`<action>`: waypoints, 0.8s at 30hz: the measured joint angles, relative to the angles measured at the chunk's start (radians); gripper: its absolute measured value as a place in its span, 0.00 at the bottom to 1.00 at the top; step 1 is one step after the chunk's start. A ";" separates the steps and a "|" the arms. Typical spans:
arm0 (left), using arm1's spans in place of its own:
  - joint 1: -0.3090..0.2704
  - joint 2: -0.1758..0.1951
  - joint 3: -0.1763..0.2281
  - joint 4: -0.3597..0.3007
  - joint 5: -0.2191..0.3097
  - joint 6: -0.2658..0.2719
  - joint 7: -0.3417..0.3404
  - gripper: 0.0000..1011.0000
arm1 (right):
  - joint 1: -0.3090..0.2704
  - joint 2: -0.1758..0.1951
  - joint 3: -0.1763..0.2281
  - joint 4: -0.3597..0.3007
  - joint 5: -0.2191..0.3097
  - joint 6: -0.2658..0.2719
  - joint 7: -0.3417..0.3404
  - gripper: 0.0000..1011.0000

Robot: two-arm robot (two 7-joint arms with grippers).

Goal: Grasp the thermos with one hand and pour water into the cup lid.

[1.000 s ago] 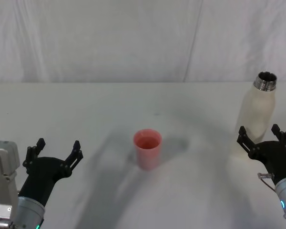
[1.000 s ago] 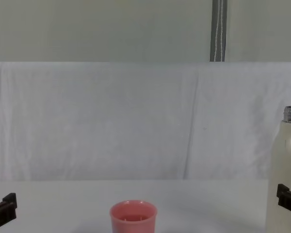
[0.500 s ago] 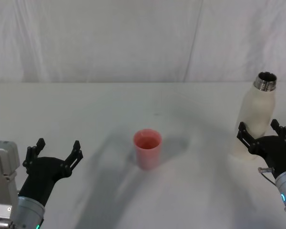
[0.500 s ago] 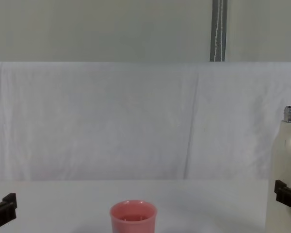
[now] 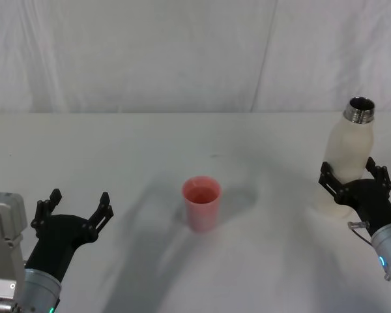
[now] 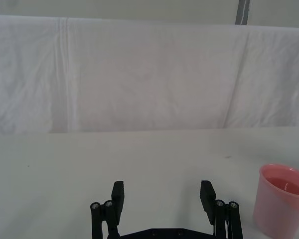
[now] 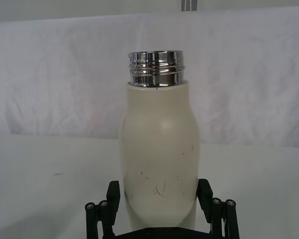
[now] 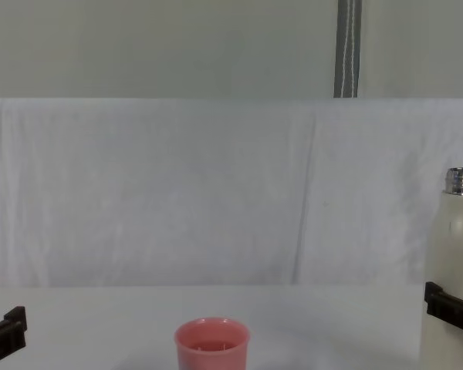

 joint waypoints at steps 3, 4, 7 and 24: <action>0.000 0.000 0.000 0.000 0.000 0.000 0.000 0.99 | 0.012 0.000 -0.003 0.011 -0.004 0.001 0.000 0.99; 0.000 0.000 0.000 0.000 0.000 0.000 0.000 0.99 | 0.012 0.000 -0.003 0.011 -0.004 0.001 0.000 0.99; 0.000 0.000 0.000 0.000 0.000 0.000 0.000 0.99 | 0.020 0.000 -0.004 0.019 -0.009 0.003 0.000 0.99; 0.000 0.000 0.000 0.000 0.000 0.000 0.000 0.99 | 0.076 -0.002 -0.006 0.081 -0.017 0.000 0.001 0.99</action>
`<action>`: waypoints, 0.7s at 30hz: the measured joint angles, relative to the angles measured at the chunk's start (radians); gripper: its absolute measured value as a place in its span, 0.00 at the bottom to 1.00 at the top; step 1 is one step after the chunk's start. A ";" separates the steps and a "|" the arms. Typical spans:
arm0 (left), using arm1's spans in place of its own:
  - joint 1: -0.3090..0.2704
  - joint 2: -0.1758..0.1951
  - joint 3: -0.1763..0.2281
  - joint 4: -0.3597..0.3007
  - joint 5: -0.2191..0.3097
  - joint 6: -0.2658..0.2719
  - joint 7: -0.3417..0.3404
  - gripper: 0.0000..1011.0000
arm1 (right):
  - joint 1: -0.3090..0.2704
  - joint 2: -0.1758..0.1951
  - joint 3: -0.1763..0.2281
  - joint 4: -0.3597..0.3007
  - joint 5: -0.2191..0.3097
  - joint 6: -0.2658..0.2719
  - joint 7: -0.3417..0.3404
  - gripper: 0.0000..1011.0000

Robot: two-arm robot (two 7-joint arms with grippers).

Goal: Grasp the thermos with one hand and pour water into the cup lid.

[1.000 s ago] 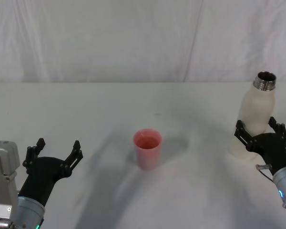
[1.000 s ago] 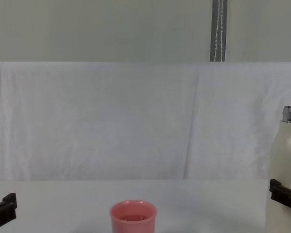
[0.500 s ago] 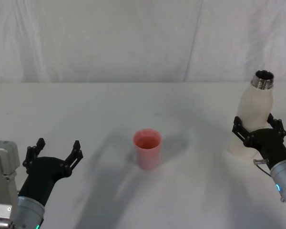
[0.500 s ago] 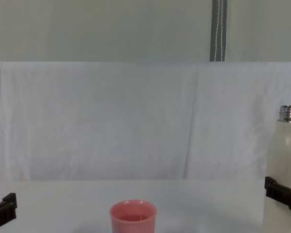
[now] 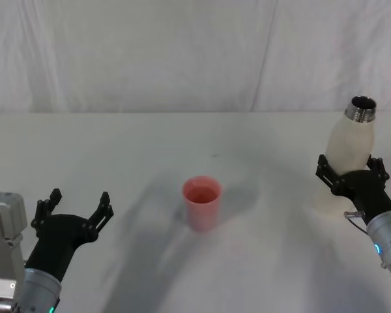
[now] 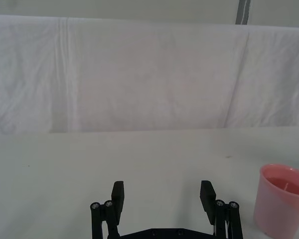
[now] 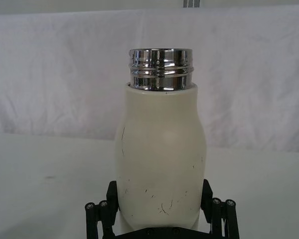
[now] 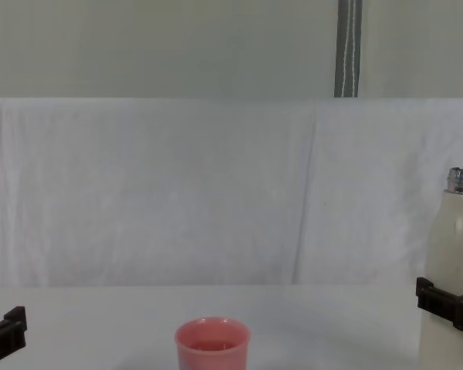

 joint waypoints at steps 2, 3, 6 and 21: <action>0.000 0.000 0.000 0.000 0.000 0.000 0.000 0.99 | 0.000 0.000 0.000 0.000 0.000 0.000 0.000 0.99; 0.000 0.000 0.000 0.000 0.000 0.000 0.000 0.99 | -0.001 0.000 0.000 0.000 0.000 0.000 0.000 0.99; 0.000 0.000 0.000 0.000 0.000 0.000 0.000 0.99 | -0.001 0.000 0.001 -0.001 0.000 0.000 0.000 0.99; 0.000 0.000 0.000 0.000 0.000 0.000 0.000 0.99 | -0.003 0.000 0.001 -0.003 0.000 0.000 0.000 0.94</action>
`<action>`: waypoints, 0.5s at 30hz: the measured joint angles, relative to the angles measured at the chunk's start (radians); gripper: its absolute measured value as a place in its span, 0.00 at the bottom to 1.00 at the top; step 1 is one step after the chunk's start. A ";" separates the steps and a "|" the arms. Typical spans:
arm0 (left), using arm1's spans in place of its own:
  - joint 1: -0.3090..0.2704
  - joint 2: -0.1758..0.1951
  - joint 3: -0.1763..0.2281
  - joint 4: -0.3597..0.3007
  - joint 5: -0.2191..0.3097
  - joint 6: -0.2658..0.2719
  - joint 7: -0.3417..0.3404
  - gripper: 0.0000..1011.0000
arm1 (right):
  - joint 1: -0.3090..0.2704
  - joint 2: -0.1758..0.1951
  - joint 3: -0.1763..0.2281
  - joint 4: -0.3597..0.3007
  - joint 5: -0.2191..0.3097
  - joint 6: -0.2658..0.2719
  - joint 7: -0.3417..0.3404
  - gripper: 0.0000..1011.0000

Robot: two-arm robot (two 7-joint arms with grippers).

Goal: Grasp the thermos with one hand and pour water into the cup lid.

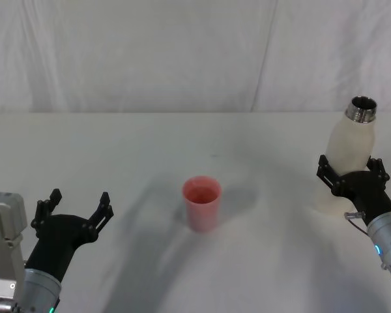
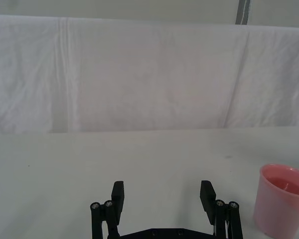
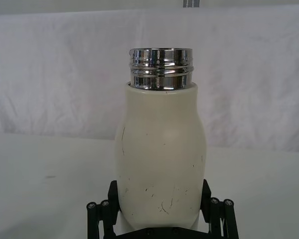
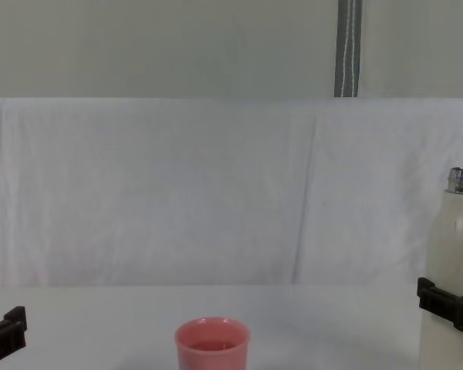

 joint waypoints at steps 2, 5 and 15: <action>0.000 0.000 0.000 0.000 0.000 0.000 0.000 0.99 | 0.000 0.000 0.000 0.000 0.000 0.000 0.000 0.94; 0.000 0.000 0.000 0.000 0.000 0.000 0.000 0.99 | -0.007 0.000 0.000 -0.006 -0.001 -0.001 -0.001 0.94; 0.000 0.000 0.000 0.000 0.000 0.000 0.000 0.99 | -0.027 0.029 -0.020 -0.061 -0.074 -0.001 -0.017 0.94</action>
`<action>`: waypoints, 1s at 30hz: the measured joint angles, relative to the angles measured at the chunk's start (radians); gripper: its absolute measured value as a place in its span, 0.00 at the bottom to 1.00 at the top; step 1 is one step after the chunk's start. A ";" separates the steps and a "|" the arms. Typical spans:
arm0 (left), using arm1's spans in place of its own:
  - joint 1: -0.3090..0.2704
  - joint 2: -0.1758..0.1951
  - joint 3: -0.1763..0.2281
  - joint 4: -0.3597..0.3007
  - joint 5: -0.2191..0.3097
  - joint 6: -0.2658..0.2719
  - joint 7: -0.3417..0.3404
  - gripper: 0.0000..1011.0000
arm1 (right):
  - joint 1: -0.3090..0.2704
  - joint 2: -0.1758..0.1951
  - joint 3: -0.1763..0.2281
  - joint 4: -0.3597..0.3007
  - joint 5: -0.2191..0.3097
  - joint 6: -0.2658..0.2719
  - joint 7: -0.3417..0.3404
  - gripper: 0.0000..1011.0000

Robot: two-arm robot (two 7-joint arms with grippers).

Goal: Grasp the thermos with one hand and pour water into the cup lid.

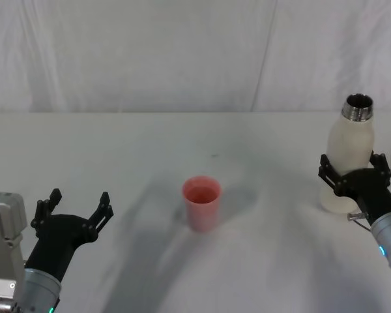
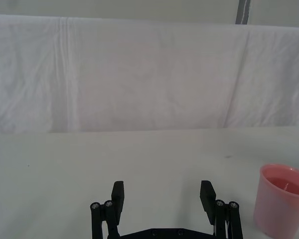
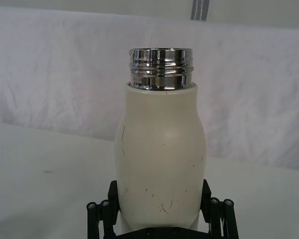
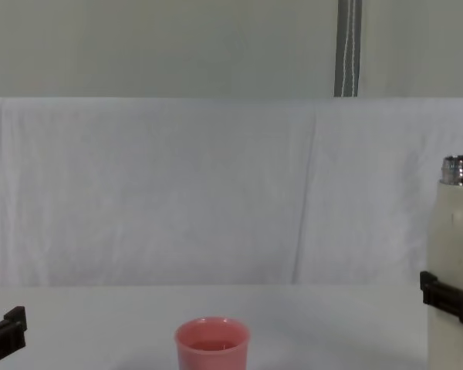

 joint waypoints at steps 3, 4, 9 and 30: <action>0.000 0.000 0.000 0.000 0.000 0.000 0.000 0.99 | 0.005 0.007 0.000 -0.013 -0.009 0.005 0.002 0.94; 0.000 0.000 0.000 0.000 0.000 0.000 0.000 0.99 | 0.009 0.012 0.002 -0.021 -0.011 0.007 0.006 0.94; 0.000 0.000 0.000 0.000 0.000 0.000 0.000 0.99 | 0.020 0.022 0.008 -0.047 -0.011 0.012 0.019 0.94; 0.000 0.000 0.000 0.000 0.000 0.000 0.000 0.99 | 0.177 0.144 -0.154 -0.024 -0.272 0.074 0.083 0.94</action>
